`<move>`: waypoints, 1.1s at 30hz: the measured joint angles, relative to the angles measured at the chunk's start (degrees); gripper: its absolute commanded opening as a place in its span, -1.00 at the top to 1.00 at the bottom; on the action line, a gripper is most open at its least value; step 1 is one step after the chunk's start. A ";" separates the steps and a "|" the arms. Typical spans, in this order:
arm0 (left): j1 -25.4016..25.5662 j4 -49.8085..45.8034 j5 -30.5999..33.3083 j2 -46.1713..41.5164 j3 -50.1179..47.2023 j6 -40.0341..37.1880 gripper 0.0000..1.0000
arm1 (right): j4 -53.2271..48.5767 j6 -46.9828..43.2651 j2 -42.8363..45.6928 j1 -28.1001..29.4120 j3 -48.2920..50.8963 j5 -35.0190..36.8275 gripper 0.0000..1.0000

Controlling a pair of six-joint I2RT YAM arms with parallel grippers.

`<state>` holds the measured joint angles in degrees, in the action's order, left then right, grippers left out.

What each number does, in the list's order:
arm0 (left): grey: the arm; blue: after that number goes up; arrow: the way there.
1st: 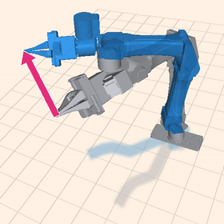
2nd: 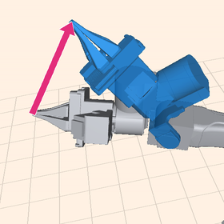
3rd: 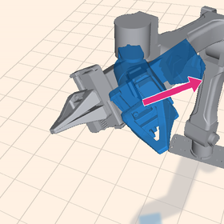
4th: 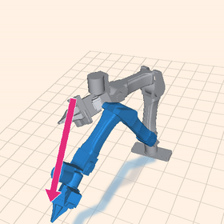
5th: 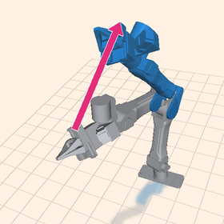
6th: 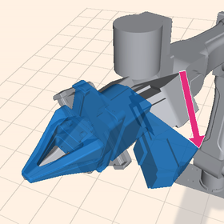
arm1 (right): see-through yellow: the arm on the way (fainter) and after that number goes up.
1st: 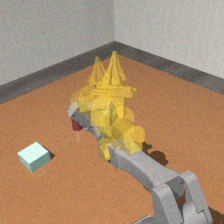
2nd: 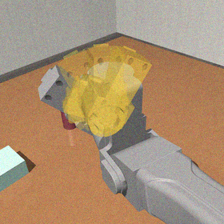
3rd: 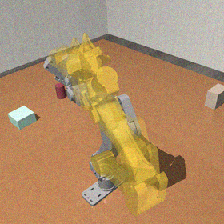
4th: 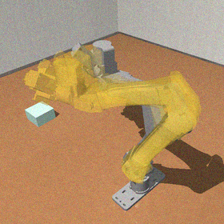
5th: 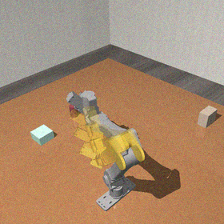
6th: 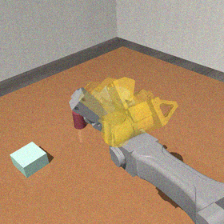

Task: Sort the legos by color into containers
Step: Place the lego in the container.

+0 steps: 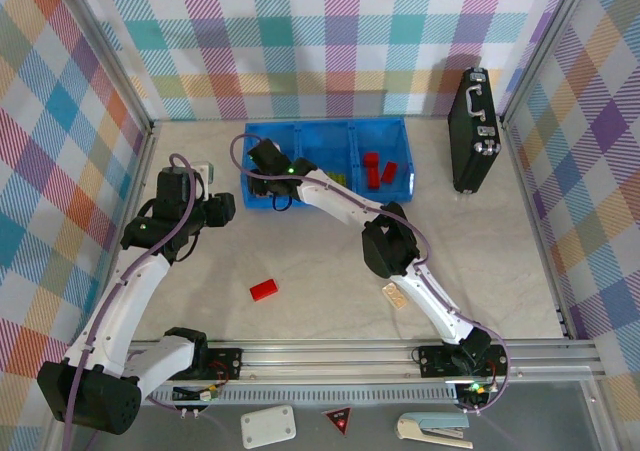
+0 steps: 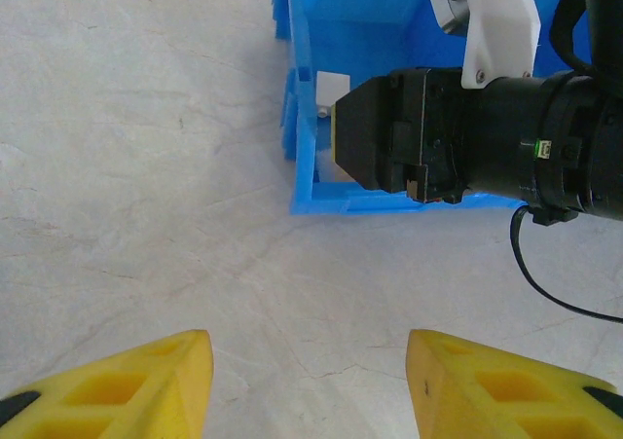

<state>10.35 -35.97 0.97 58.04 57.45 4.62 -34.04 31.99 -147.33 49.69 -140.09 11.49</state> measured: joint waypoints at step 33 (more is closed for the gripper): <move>0.00 -0.07 1.27 2.32 0.00 0.00 -0.18 | -1.66 -34.14 16.20 2.99 23.56 -21.94 0.02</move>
<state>10.35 -36.03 2.24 60.36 57.45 4.62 -35.70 -2.15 -131.13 52.69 -116.53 -10.46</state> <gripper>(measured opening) 0.592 0.485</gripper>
